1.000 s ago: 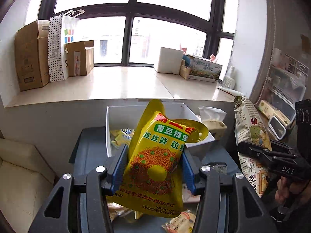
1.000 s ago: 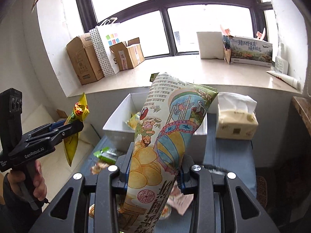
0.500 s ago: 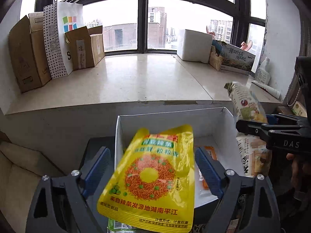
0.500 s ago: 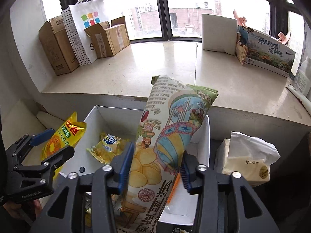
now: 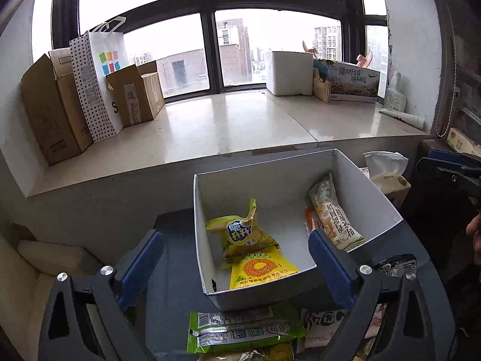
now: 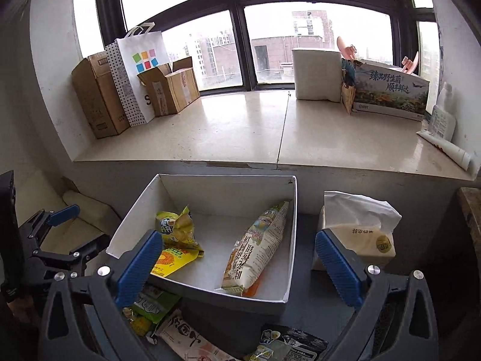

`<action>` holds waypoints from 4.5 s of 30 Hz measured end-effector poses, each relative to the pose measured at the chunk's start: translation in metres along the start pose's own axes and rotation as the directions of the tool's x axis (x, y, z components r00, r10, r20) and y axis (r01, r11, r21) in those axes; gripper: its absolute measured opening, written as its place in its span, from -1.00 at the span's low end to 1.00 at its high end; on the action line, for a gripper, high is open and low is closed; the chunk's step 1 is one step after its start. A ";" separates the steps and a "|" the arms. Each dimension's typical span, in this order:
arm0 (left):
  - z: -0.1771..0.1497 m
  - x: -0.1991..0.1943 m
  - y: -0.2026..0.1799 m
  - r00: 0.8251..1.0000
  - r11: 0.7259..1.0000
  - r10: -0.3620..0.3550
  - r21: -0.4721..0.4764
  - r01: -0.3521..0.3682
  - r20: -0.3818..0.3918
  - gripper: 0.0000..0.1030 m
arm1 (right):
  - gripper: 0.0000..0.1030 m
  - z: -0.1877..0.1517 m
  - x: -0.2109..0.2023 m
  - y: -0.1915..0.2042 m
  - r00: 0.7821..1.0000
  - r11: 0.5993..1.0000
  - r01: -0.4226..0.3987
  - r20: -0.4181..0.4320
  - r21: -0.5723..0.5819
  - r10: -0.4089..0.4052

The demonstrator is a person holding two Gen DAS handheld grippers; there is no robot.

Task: Organize snacks
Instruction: 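Lower both snacks into the white box and open both tools, then grasp the green wafer pack with the right tool while the left tool grasps the round bread pack, then place both packs into the white box and open both tools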

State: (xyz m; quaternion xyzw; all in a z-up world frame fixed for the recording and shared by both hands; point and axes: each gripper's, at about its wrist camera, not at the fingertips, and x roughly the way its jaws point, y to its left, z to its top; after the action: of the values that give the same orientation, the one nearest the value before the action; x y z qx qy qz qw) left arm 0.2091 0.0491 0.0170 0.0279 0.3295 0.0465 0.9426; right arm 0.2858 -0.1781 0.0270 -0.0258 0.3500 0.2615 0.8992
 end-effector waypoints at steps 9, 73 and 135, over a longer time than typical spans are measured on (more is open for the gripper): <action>-0.066 -0.082 -0.029 0.994 0.994 -0.110 -0.003 0.110 0.003 0.96 | 1.00 -0.094 -0.105 0.009 0.988 0.996 -0.084 0.133 -0.006 0.084; -0.188 0.035 -0.123 0.807 0.806 -0.370 0.273 0.526 -0.461 0.93 | 0.22 -0.282 -0.125 -0.020 0.972 0.987 0.051 -0.233 0.151 -0.014; 0.022 0.070 0.021 0.994 0.996 -0.073 -0.054 0.068 -0.079 0.85 | 1.00 0.008 0.062 0.003 0.999 0.998 -0.007 -0.041 0.067 0.010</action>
State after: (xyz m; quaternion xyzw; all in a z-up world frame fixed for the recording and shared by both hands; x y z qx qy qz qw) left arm 0.2759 0.0767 -0.0078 -0.0099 0.3667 0.0228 0.9300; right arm 0.3278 -0.1452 -0.0062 0.0004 0.3770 0.2530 0.8910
